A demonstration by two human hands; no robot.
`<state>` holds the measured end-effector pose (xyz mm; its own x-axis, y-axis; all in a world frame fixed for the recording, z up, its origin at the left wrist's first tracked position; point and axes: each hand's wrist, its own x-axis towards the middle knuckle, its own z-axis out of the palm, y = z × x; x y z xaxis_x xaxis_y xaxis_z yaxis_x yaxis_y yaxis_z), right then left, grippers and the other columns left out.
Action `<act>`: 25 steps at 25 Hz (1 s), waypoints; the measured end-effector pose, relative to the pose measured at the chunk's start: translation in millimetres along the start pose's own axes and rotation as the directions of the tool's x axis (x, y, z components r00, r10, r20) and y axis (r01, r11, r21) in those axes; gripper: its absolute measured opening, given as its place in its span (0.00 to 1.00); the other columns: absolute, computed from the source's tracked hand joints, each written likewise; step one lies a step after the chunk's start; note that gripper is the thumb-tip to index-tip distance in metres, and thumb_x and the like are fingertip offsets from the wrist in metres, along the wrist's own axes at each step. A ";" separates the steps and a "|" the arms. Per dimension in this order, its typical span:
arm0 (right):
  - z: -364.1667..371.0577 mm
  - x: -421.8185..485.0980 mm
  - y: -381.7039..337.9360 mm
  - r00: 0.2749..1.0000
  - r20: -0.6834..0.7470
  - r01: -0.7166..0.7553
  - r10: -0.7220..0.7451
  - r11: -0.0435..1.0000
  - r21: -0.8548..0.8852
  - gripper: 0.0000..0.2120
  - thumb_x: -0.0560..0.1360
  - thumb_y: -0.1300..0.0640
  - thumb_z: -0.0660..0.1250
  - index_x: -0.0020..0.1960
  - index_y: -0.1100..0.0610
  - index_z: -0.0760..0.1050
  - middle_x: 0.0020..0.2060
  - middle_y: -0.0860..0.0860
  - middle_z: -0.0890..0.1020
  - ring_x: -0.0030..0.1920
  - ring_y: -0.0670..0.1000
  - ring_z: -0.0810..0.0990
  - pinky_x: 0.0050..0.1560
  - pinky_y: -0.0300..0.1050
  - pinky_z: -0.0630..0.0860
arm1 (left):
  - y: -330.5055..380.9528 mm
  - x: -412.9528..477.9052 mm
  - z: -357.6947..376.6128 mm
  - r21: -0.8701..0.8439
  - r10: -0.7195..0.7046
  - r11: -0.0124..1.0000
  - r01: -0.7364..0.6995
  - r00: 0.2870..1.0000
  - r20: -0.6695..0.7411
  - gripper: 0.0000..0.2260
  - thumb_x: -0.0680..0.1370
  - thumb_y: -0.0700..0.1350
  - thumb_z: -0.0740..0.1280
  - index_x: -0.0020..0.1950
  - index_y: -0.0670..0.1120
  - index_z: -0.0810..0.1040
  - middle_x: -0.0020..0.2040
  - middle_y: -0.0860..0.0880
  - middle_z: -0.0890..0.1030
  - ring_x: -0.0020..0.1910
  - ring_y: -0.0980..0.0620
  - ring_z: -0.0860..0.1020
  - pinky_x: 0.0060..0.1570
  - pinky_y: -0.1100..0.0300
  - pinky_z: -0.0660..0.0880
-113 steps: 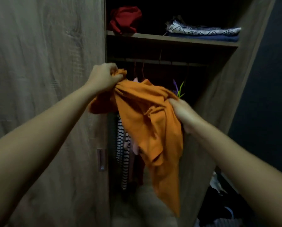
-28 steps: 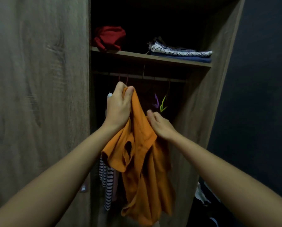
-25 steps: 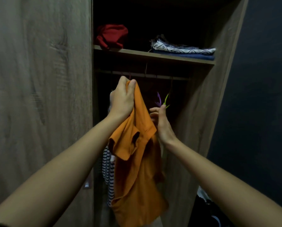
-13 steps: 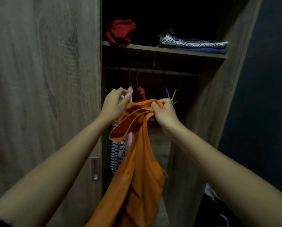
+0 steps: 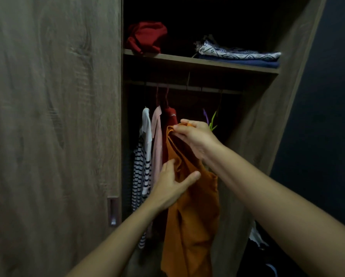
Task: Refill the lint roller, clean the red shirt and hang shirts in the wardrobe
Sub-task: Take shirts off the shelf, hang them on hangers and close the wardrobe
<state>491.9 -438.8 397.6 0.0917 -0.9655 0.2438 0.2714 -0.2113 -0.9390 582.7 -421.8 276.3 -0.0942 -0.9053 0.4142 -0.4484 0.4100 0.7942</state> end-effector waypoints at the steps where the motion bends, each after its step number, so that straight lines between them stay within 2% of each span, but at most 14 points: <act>1: -3.8 -0.3 -2.5 1.000 0.012 -0.004 0.004 1.000 -0.031 0.19 0.71 0.71 0.67 0.60 0.62 0.70 0.42 0.56 0.79 0.43 0.50 0.81 0.47 0.38 0.79 | 3.5 3.3 11.3 -0.045 -0.026 0.999 0.023 0.998 -0.051 0.44 0.62 0.74 0.62 0.70 0.49 0.62 0.65 0.54 0.70 0.63 0.55 0.70 0.62 0.54 0.70; 3: -15.0 1.2 -9.3 1.000 -0.022 -0.007 0.004 0.993 -0.122 0.21 0.69 0.72 0.69 0.59 0.59 0.70 0.44 0.57 0.80 0.47 0.52 0.81 0.48 0.39 0.79 | 4.1 13.9 29.3 -0.138 -0.042 0.990 0.020 0.986 -0.161 0.33 0.67 0.63 0.69 0.64 0.48 0.65 0.59 0.52 0.74 0.57 0.54 0.74 0.57 0.57 0.73; 5: -39.4 7.8 -15.9 0.996 -0.085 0.001 -0.018 0.980 -0.197 0.16 0.70 0.70 0.69 0.57 0.62 0.73 0.47 0.59 0.80 0.48 0.53 0.81 0.47 0.39 0.80 | 2.6 26.7 34.7 -0.068 0.033 0.996 -0.050 0.973 -0.230 0.15 0.72 0.46 0.68 0.57 0.44 0.72 0.49 0.48 0.79 0.49 0.50 0.78 0.51 0.55 0.74; 6: -56.4 11.2 -19.8 0.993 -0.114 0.011 -0.044 0.962 -0.272 0.13 0.71 0.67 0.69 0.55 0.64 0.75 0.48 0.60 0.80 0.47 0.52 0.82 0.45 0.38 0.81 | 0.5 33.1 32.7 -0.002 0.073 0.997 -0.075 0.974 -0.214 0.10 0.72 0.41 0.65 0.53 0.42 0.74 0.45 0.47 0.80 0.45 0.48 0.78 0.49 0.55 0.75; 7: -75.5 14.4 -23.6 0.986 -0.136 0.028 -0.092 0.910 -0.413 0.10 0.72 0.63 0.70 0.53 0.63 0.77 0.48 0.59 0.81 0.44 0.51 0.83 0.43 0.38 0.81 | -1.0 37.9 25.8 0.070 0.090 0.994 -0.079 0.983 -0.160 0.09 0.73 0.37 0.64 0.52 0.42 0.76 0.43 0.46 0.80 0.44 0.48 0.79 0.48 0.57 0.74; 8: -95.6 15.9 -27.6 0.977 -0.142 0.043 -0.160 0.798 -0.600 0.08 0.72 0.60 0.71 0.50 0.61 0.79 0.46 0.56 0.82 0.42 0.49 0.83 0.42 0.38 0.81 | -3.1 42.8 16.2 0.149 0.091 0.986 -0.079 0.993 -0.079 0.11 0.74 0.35 0.64 0.54 0.43 0.78 0.44 0.48 0.80 0.45 0.49 0.79 0.47 0.61 0.72; 9: -115.6 16.6 -31.2 0.965 -0.125 0.053 -0.228 0.642 -0.765 0.07 0.72 0.57 0.71 0.49 0.58 0.80 0.45 0.54 0.83 0.41 0.48 0.84 0.42 0.40 0.81 | -4.9 48.7 6.5 0.223 0.094 0.971 -0.091 0.996 -0.002 0.13 0.74 0.34 0.64 0.56 0.44 0.79 0.45 0.49 0.80 0.47 0.50 0.79 0.47 0.64 0.70; 11: -146.2 17.0 -35.7 0.959 -0.062 0.055 -0.276 0.395 -0.917 0.08 0.72 0.55 0.70 0.50 0.54 0.80 0.44 0.51 0.83 0.41 0.48 0.83 0.48 0.45 0.81 | -4.2 63.4 -15.1 0.317 0.101 0.942 -0.111 0.994 0.050 0.14 0.75 0.33 0.64 0.57 0.46 0.80 0.47 0.49 0.81 0.49 0.50 0.79 0.47 0.63 0.70; 14: -171.6 20.8 -34.2 0.977 -0.030 0.028 -0.209 0.271 -0.962 0.10 0.74 0.54 0.67 0.55 0.51 0.78 0.48 0.51 0.82 0.44 0.48 0.82 0.51 0.47 0.79 | 12.1 87.1 -38.0 0.341 0.169 0.923 -0.177 0.984 0.052 0.12 0.76 0.35 0.63 0.57 0.45 0.79 0.48 0.48 0.80 0.48 0.51 0.77 0.50 0.59 0.72; 17: -187.9 32.7 -37.2 0.980 -0.033 -0.004 -0.197 0.146 -0.989 0.08 0.75 0.56 0.65 0.53 0.50 0.77 0.49 0.52 0.81 0.46 0.50 0.81 0.48 0.47 0.80 | 30.6 108.6 -41.4 0.331 0.215 0.918 -0.220 0.975 0.052 0.08 0.77 0.39 0.63 0.53 0.44 0.80 0.42 0.51 0.78 0.45 0.51 0.76 0.47 0.58 0.71; 20: -201.4 43.1 -41.3 0.962 -0.019 -0.002 -0.274 0.062 -0.998 0.03 0.75 0.58 0.65 0.47 0.51 0.76 0.45 0.53 0.80 0.40 0.48 0.79 0.40 0.42 0.77 | 39.7 128.8 -35.4 0.196 0.116 0.973 -0.118 0.993 0.021 0.09 0.76 0.48 0.66 0.49 0.43 0.80 0.41 0.46 0.80 0.44 0.47 0.79 0.47 0.51 0.76; 22: -211.5 51.7 -45.2 0.912 0.044 0.062 -0.408 0.032 -0.998 0.04 0.74 0.61 0.65 0.46 0.52 0.75 0.48 0.52 0.75 0.43 0.47 0.75 0.41 0.39 0.73 | 41.3 141.1 -31.6 0.114 0.064 0.991 -0.068 0.997 0.040 0.14 0.76 0.53 0.65 0.49 0.43 0.79 0.44 0.41 0.81 0.45 0.45 0.80 0.50 0.47 0.77; 23: -216.9 56.0 -49.3 0.898 0.078 0.112 -0.432 0.054 -0.992 0.06 0.73 0.64 0.64 0.44 0.53 0.74 0.48 0.51 0.72 0.44 0.47 0.73 0.41 0.36 0.71 | 41.9 146.9 -30.3 0.077 0.058 0.995 -0.061 0.997 0.048 0.15 0.76 0.54 0.65 0.49 0.43 0.79 0.46 0.41 0.81 0.47 0.44 0.80 0.51 0.46 0.77; 25: -227.5 65.8 -58.6 0.926 0.149 0.194 -0.347 0.099 -0.976 0.12 0.71 0.70 0.61 0.38 0.54 0.74 0.49 0.51 0.73 0.47 0.49 0.74 0.42 0.34 0.69 | 42.7 157.2 -26.6 0.039 0.074 0.996 -0.076 0.995 0.067 0.11 0.78 0.52 0.63 0.50 0.46 0.79 0.46 0.44 0.81 0.48 0.47 0.80 0.54 0.48 0.76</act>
<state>264.1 -524.5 413.5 0.1334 -0.7983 0.5873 -0.8904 -0.3568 -0.2827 572.3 -543.6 387.1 -0.1866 -0.8780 0.4408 -0.4741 0.4734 0.7423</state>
